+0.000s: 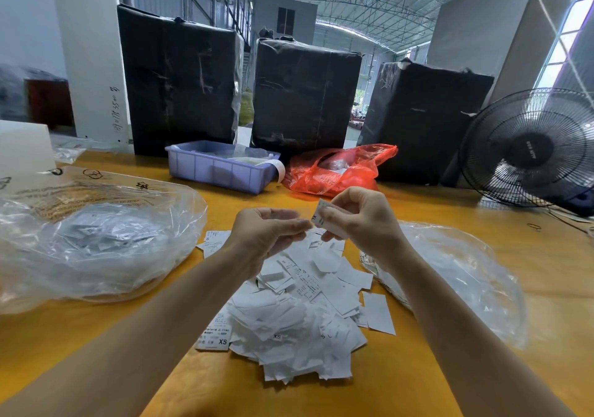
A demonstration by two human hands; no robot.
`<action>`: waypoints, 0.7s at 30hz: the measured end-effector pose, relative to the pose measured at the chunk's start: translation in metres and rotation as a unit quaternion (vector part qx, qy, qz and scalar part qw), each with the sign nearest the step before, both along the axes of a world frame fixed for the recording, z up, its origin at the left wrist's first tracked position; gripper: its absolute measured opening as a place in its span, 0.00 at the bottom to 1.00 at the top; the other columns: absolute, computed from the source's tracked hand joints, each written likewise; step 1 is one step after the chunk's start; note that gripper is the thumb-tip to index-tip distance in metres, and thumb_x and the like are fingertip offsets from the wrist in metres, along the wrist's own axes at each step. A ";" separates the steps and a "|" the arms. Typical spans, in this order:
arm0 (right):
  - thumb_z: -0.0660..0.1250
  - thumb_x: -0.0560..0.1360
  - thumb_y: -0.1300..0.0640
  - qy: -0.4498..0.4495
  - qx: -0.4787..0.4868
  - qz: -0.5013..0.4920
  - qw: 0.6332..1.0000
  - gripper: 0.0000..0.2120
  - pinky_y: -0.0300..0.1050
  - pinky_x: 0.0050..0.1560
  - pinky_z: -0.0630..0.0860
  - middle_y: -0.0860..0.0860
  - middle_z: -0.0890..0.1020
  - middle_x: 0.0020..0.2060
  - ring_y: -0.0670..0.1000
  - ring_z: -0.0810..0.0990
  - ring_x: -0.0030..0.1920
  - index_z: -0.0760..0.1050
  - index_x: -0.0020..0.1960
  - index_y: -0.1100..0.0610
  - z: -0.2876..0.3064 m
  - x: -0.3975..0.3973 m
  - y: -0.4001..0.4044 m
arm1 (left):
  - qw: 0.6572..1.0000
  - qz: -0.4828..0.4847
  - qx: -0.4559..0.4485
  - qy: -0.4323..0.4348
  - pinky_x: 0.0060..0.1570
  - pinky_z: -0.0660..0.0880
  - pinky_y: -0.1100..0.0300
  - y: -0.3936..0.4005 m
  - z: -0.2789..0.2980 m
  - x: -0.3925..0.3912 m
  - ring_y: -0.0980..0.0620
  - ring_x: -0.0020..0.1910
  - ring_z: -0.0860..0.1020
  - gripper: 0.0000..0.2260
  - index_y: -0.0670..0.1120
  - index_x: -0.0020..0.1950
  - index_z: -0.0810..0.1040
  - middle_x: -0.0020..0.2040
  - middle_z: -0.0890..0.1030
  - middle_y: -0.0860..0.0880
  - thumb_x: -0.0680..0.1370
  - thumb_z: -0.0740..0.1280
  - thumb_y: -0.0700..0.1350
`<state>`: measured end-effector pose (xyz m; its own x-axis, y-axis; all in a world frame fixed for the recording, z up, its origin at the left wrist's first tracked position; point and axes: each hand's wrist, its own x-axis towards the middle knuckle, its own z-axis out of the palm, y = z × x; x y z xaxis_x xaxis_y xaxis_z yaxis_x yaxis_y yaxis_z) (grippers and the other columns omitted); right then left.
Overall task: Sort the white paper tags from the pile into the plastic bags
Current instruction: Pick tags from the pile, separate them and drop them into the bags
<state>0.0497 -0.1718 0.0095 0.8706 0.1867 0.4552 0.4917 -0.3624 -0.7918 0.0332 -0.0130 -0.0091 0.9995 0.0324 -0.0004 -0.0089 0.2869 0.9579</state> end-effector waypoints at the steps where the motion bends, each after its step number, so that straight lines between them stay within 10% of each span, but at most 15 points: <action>1: 0.71 0.73 0.62 0.000 -0.002 0.001 1.000 0.08 0.35 0.27 0.75 0.60 0.82 0.38 0.50 0.83 0.29 0.75 0.45 0.65 0.000 0.000 0.000 | 1.000 -0.001 -0.002 0.001 0.28 0.75 0.69 0.000 0.000 0.000 0.54 0.32 0.83 0.19 0.40 0.47 0.79 0.34 0.85 0.45 0.58 0.77 0.39; 21: 0.71 0.72 0.65 -0.054 -0.043 -0.016 0.997 0.06 0.39 0.30 0.79 0.55 0.82 0.34 0.49 0.83 0.30 0.74 0.42 0.63 -0.007 0.000 0.005 | 1.000 -0.001 -0.007 0.003 0.27 0.74 0.69 0.002 -0.004 0.004 0.53 0.31 0.83 0.12 0.38 0.48 0.79 0.34 0.84 0.45 0.67 0.75 0.35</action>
